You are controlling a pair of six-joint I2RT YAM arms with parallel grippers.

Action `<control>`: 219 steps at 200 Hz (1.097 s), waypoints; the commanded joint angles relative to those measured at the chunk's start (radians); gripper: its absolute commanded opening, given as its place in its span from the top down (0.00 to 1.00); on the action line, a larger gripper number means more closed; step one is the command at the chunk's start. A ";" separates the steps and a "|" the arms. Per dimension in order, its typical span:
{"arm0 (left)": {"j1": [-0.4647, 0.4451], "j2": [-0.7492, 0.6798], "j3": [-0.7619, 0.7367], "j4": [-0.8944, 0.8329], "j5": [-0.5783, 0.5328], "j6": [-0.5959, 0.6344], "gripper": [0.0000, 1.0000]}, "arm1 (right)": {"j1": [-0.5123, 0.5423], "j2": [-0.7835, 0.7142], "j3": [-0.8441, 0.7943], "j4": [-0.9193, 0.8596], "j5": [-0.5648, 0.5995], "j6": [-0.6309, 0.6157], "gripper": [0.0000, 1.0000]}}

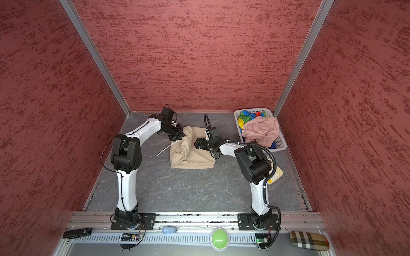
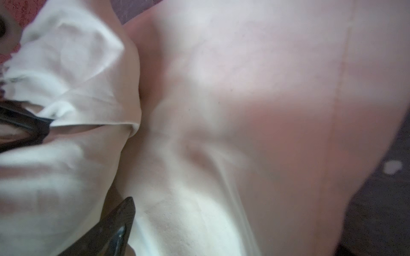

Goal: Fold and stack the shorts

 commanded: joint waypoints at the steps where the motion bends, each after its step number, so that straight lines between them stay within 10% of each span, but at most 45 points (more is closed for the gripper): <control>1: -0.017 -0.023 -0.044 0.142 0.038 -0.076 1.00 | 0.009 0.018 -0.051 -0.068 -0.022 0.027 0.01; 37: -0.015 -0.066 -0.121 0.322 0.084 -0.148 0.71 | 0.009 -0.076 -0.085 -0.102 -0.006 0.018 0.01; 60: 0.005 -0.148 -0.115 0.387 0.107 -0.143 0.00 | 0.008 -0.180 -0.093 -0.203 0.091 -0.034 0.01; 118: 0.099 -0.376 -0.212 0.455 0.172 -0.166 0.01 | 0.018 -0.320 -0.038 -0.352 0.267 -0.118 0.01; 219: 0.139 -0.397 -0.822 1.110 0.212 -0.542 0.01 | 0.265 0.093 0.455 -0.688 0.673 -0.160 0.01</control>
